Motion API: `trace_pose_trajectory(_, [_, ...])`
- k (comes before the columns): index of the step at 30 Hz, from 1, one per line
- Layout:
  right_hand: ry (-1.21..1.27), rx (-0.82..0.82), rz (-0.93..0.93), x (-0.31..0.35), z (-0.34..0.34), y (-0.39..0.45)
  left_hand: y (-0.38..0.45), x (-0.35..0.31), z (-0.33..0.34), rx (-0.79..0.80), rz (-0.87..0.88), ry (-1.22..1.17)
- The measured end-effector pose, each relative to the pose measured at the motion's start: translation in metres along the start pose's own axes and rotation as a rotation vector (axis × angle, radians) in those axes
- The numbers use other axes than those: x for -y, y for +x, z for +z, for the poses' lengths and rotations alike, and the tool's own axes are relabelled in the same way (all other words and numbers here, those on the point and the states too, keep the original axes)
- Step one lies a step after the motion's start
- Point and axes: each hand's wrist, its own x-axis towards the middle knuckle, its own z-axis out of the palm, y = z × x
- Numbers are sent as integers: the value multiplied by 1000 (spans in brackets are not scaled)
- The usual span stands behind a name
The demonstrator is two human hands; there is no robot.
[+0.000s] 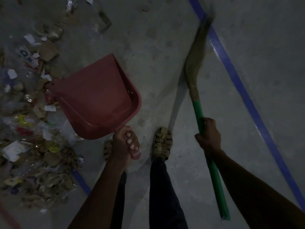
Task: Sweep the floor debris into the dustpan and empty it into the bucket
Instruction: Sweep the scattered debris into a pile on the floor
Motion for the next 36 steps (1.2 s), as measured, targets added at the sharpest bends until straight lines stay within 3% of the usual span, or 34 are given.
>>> trace_pose_trajectory(7, [-132,180,-336,41,31,-9,-3,0,-21,-55,-39,-89])
trace_pose_trajectory(10, [-156,142,-446,55,38,-6,-4,1,-32,-106,-29,-152])
trace_pose_trajectory(16, [-143,-2,-417,68,35,-3,-10,12,-68,-151,-30,-223])
trace_pose_trajectory(21, [-288,-20,-316,74,34,-11,-22,13,-97,-140,-17,-373])
trace_pose_trajectory(29, [-456,153,-478,108,109,-59,-34,9,-169,-153,3,-410])
trace_pose_trajectory(33, [-514,206,-618,156,159,-100,-48,7,-215,-174,-27,-429])
trace_pose_trajectory(36, [-488,341,-673,196,181,-125,-60,2,-244,-162,-33,-486])
